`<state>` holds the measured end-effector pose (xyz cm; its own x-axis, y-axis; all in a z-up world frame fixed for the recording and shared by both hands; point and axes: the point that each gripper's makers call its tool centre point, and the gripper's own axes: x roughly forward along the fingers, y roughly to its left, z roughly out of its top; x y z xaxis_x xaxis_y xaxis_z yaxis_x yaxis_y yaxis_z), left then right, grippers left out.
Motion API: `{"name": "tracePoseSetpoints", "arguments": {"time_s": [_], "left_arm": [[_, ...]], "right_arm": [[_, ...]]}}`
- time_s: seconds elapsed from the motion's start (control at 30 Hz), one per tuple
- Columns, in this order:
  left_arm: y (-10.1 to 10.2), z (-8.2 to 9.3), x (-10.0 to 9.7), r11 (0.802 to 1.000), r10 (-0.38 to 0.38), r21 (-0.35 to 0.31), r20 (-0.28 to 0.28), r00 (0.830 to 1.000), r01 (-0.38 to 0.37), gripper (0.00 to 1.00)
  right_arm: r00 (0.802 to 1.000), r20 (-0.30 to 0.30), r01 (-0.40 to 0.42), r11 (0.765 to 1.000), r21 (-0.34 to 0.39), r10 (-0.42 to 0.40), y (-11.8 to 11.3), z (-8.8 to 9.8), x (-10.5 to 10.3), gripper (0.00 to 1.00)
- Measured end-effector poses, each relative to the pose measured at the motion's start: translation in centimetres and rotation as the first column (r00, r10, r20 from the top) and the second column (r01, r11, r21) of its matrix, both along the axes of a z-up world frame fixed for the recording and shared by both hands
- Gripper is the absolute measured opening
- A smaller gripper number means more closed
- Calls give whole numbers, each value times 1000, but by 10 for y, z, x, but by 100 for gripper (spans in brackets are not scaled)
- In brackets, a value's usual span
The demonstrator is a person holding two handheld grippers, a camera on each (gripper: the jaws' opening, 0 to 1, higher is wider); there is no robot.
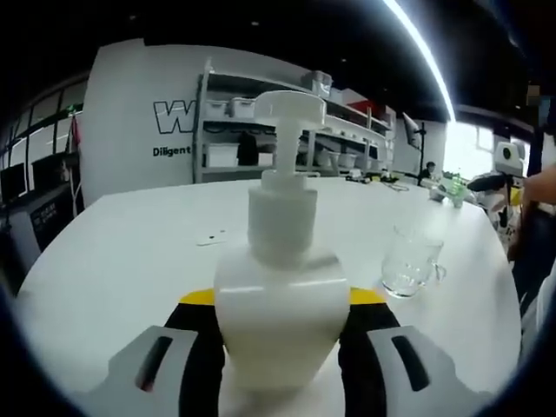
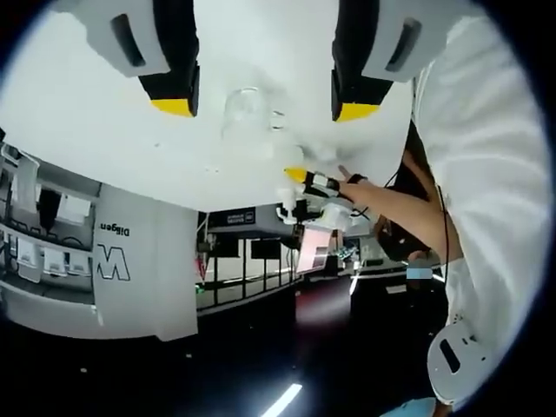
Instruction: Hold the bottle steady, press the pump all the way down and release, and repeat the specified number of times to dispense into the cup
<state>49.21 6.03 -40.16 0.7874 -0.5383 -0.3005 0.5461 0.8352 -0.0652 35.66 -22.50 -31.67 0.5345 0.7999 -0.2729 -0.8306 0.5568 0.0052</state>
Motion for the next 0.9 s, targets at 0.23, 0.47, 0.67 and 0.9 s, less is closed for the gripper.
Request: {"name": "tracePoseSetpoints", "arguments": {"time_s": [0.23, 0.47, 0.67, 0.9], "left_arm": [[-12, -1, -2, 1000, -13, 18, -1, 1000, 13, 48], [-30, -2, -7, 999, -29, 24, 1, 1000, 29, 48], [-45, -2, -10, 999, -39, 26, 0, 999, 39, 48], [-69, -2, -13, 998, -62, 29, 1, 998, 62, 48]], "right_arm": [[1000, 22, -5, 1000, 14, 5, -2, 5, -1, 57], [1000, 19, -4, 1000, 19, 4, -4, 7, 0, 55], [999, 40, -8, 1000, 0, 8, -7, 5, 0, 55], [1000, 18, -12, 1000, 9, 12, -10, 4, 0, 53]]}}
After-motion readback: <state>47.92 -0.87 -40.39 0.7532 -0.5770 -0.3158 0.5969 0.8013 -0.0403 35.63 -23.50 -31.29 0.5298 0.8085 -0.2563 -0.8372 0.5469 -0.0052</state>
